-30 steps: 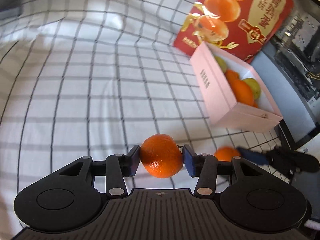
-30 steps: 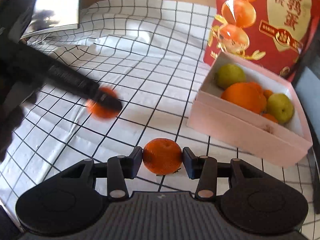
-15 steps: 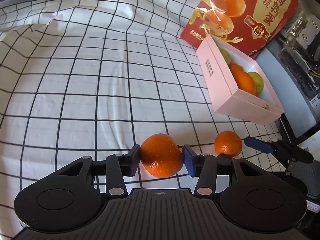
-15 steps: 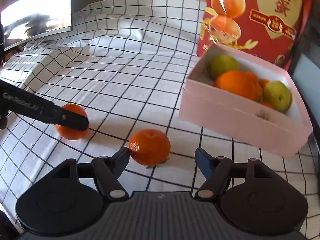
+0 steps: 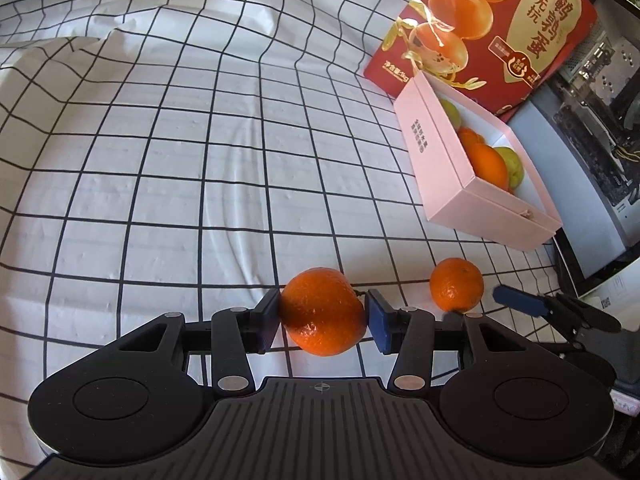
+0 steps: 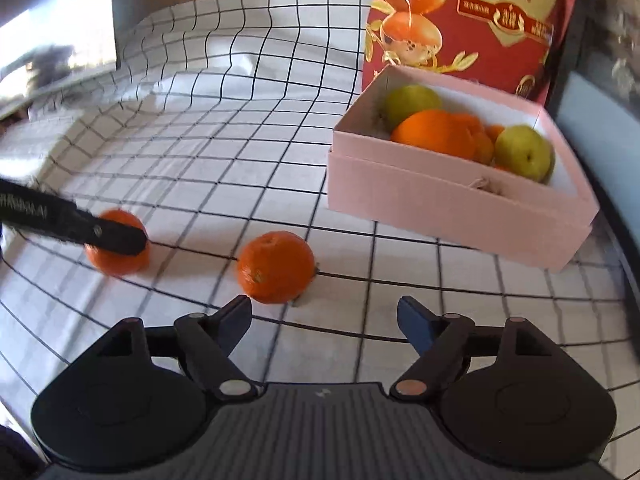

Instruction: Organize fruits

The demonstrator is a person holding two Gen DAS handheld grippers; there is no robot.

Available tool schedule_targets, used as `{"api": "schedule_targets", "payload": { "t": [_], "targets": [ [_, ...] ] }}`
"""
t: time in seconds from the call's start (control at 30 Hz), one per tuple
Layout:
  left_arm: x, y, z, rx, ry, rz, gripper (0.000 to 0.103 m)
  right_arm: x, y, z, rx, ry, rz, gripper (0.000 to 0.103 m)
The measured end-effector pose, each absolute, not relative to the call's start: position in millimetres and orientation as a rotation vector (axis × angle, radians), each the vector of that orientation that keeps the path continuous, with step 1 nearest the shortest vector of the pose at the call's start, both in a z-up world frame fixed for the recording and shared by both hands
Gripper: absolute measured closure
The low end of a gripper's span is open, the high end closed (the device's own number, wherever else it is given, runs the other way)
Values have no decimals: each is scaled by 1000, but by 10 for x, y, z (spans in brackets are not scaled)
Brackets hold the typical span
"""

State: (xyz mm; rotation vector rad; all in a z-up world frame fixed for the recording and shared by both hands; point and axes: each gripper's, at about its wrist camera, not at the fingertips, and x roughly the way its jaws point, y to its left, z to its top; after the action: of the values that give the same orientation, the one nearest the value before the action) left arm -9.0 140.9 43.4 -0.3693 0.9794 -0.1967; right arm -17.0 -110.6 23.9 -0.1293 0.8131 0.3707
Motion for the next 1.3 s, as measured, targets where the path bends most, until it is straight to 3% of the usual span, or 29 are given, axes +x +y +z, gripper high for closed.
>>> {"api": "schedule_targets", "payload": {
  "t": [0.3,0.6,1.3],
  "targets": [
    [-148,1398,420,-384,998,-222,52,-40,-896,180,-102,814,409,23],
    [-195,1351,405,-373,1007,-246,52,-149,-680,205,-215,760,417,58],
    [-220,1295,382,-354,1019,-290,52,-137,-748,183,-187,796,419,59]
  ]
}}
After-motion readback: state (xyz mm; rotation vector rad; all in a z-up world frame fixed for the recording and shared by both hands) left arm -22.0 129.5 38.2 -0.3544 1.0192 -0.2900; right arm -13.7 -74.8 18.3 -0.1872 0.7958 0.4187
